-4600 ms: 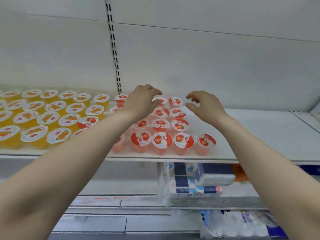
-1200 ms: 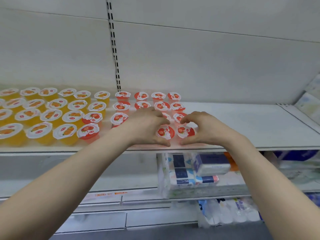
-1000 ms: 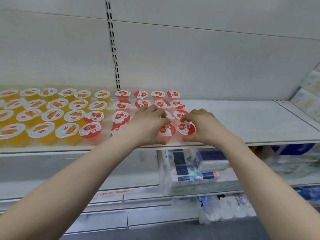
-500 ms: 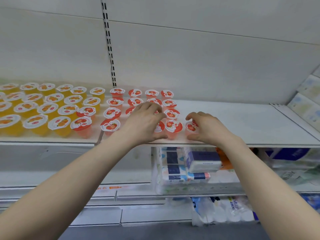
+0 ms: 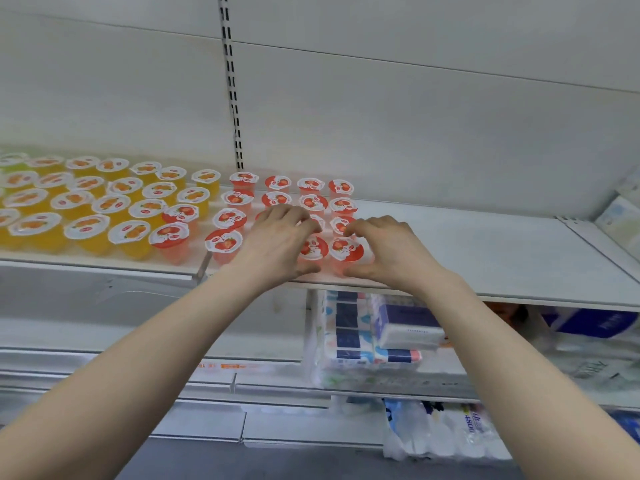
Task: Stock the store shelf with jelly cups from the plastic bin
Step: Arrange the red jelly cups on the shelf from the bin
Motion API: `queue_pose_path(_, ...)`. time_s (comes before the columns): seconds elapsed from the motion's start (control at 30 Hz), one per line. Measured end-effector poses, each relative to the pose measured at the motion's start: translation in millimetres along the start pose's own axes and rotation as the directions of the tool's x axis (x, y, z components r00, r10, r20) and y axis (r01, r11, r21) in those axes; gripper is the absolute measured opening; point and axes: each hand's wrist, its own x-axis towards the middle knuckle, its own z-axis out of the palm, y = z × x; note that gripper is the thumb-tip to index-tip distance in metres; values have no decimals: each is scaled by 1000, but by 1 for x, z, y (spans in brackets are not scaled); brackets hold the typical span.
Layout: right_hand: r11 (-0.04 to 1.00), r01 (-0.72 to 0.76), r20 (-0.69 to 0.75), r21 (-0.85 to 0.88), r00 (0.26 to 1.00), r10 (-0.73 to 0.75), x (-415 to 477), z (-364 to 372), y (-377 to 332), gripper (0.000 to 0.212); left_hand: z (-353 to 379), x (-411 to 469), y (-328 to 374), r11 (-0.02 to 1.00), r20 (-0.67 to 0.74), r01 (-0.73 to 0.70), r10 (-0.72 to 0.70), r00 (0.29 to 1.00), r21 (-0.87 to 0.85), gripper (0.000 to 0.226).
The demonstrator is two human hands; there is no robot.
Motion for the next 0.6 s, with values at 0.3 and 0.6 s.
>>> queue_pose_path(0.3, 999, 1, -8, -46, 1000, -1, 8, 10, -8, 33, 4, -12, -9, 1000, 0, 26, -26, 1000, -2, 55)
queue_pose_path(0.6, 996, 80, -58, -41, 995, -83, 15, 7, -22, 61, -5, -34, -39, 993, -68, 118, -119, 991, -16, 64)
